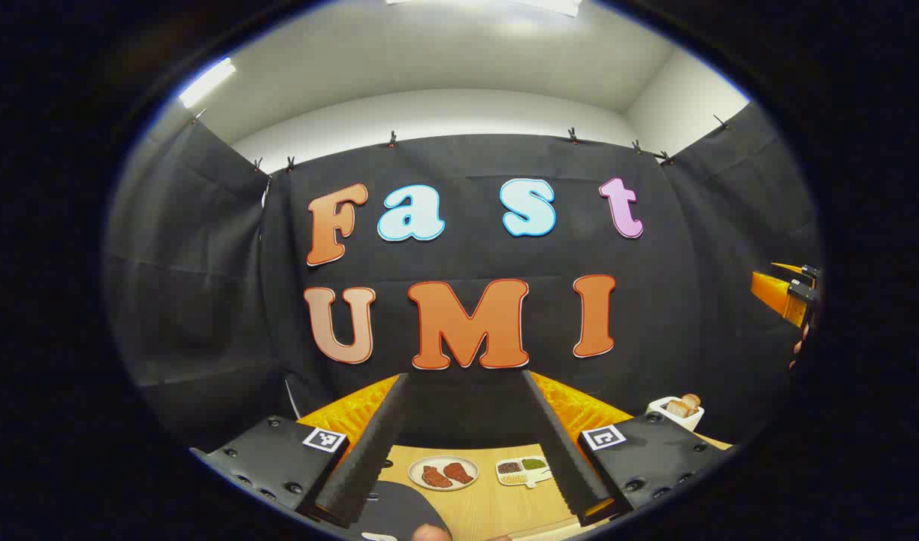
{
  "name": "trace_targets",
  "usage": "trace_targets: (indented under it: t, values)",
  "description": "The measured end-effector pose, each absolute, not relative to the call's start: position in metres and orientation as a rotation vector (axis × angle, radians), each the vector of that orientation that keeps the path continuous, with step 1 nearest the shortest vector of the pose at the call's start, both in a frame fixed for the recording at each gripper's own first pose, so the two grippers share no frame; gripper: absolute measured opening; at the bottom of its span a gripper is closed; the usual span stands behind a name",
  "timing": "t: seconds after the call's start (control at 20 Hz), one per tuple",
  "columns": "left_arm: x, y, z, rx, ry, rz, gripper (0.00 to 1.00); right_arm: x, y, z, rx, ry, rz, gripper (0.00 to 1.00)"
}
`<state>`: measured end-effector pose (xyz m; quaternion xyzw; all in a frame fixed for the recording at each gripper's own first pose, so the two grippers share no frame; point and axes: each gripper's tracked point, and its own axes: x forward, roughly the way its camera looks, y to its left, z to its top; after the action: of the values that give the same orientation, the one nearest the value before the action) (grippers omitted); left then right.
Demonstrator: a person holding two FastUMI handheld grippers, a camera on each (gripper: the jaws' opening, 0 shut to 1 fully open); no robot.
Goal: Close the left gripper, press the button to open the rice cooker; take a wooden spoon from the chopstick holder with the right hand, scoop a spoonful of rice and pour it into the rice cooker, then put the wooden spoon back into the chopstick holder.
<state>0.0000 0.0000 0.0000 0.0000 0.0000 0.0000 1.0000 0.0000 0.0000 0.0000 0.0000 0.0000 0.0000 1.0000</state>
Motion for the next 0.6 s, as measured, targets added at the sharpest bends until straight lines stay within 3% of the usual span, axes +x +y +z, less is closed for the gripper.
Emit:
trace_targets:
  t: [0.3, 0.4, 0.6]
  values:
    - [-0.016, -0.027, -0.016, 0.009, 0.025, -0.061, 0.94, -0.004, 0.003, -0.015, -0.003, 0.039, 0.060, 0.96]
    - [-0.019, -0.032, -0.015, -0.017, 0.019, -0.061, 1.00, -0.007, 0.001, -0.018, -0.004, 0.048, 0.064, 0.95]
    - [-0.022, -0.023, -0.010, 0.012, 0.000, -0.012, 1.00, -0.012, -0.004, -0.024, 0.007, 0.066, 0.064, 0.94]
